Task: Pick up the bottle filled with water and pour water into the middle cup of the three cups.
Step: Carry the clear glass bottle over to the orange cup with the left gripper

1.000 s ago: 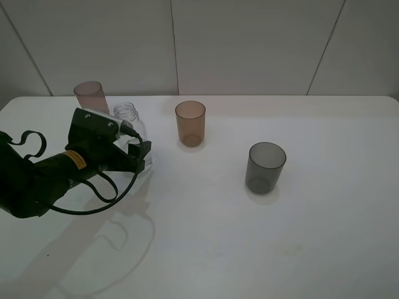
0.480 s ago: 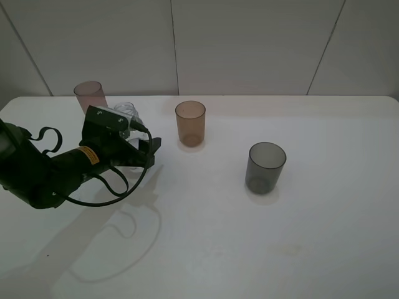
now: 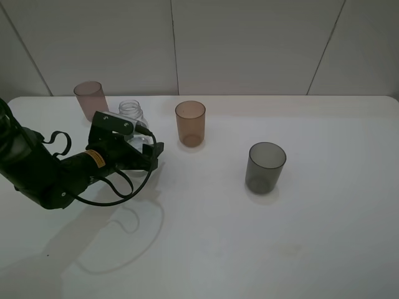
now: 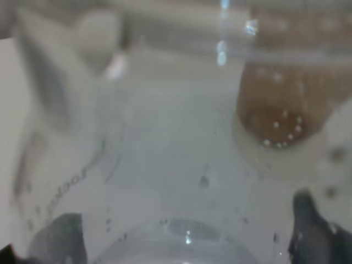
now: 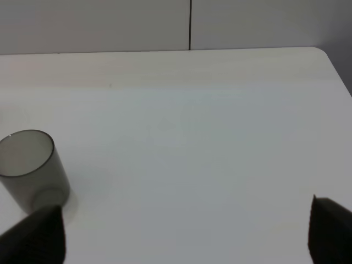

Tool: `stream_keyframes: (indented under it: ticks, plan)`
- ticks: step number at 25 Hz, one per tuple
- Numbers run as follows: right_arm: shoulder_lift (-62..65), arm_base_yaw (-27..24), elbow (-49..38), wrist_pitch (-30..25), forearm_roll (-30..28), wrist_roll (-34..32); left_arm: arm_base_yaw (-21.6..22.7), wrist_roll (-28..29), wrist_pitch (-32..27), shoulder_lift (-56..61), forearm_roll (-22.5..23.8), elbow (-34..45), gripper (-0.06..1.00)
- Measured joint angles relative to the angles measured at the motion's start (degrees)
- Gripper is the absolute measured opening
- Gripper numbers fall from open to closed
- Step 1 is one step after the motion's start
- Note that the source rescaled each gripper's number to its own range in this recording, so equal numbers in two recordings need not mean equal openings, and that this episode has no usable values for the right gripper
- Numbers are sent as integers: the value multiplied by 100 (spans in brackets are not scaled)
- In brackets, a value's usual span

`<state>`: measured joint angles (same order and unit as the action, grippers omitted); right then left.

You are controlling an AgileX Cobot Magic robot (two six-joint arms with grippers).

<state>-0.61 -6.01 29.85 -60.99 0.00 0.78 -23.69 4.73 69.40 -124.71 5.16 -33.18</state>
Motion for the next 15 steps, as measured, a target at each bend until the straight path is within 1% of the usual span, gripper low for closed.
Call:
stream_keyframes:
  ticks: [6, 12, 13, 14, 15]
  plan:
    - [0, 0, 0, 0, 0, 0, 0, 18, 0, -7, 0, -200, 100]
    - [0, 0, 0, 0, 0, 0, 0, 18, 0, -7, 18, -214, 100]
    - [0, 0, 0, 0, 0, 0, 0, 18, 0, -7, 18, -214, 99]
    - [0, 0, 0, 0, 0, 0, 0, 18, 0, -7, 18, -214, 96]
    - [0, 0, 0, 0, 0, 0, 0, 18, 0, -7, 18, -214, 89]
